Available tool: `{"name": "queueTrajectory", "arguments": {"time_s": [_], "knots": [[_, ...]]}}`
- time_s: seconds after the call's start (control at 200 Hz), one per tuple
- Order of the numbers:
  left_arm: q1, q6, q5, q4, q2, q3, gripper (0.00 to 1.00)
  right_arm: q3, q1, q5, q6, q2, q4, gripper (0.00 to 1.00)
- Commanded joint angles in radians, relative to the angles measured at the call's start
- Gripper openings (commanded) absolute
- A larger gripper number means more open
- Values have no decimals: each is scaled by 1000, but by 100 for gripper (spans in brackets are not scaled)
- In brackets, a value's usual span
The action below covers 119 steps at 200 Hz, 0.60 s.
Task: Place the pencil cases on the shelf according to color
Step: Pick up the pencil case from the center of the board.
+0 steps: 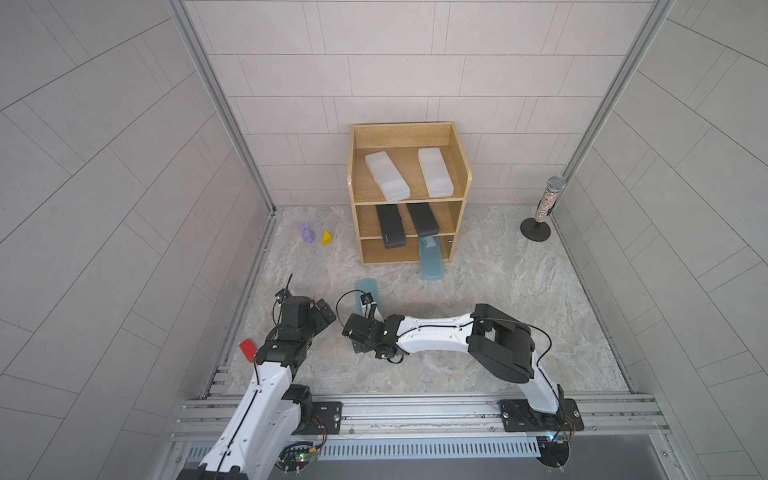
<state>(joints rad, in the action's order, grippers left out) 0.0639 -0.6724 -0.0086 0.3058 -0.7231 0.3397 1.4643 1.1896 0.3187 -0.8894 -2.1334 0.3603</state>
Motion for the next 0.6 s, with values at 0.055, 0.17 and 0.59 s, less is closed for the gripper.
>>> {"name": "queueTrajectory", "arguments": {"time_s": [0.055,0.17,0.59], "knots": [[-5,9,-7,11,15,-16,100,-53,17,32,-39,-44,67,95],[-7,11,-3,6,11,-16,100,-74,23,31,-44,-49,67,89],[-6,8,-12,13,45,-26,100,-293,23,80,-56,149,-42,60]]}}
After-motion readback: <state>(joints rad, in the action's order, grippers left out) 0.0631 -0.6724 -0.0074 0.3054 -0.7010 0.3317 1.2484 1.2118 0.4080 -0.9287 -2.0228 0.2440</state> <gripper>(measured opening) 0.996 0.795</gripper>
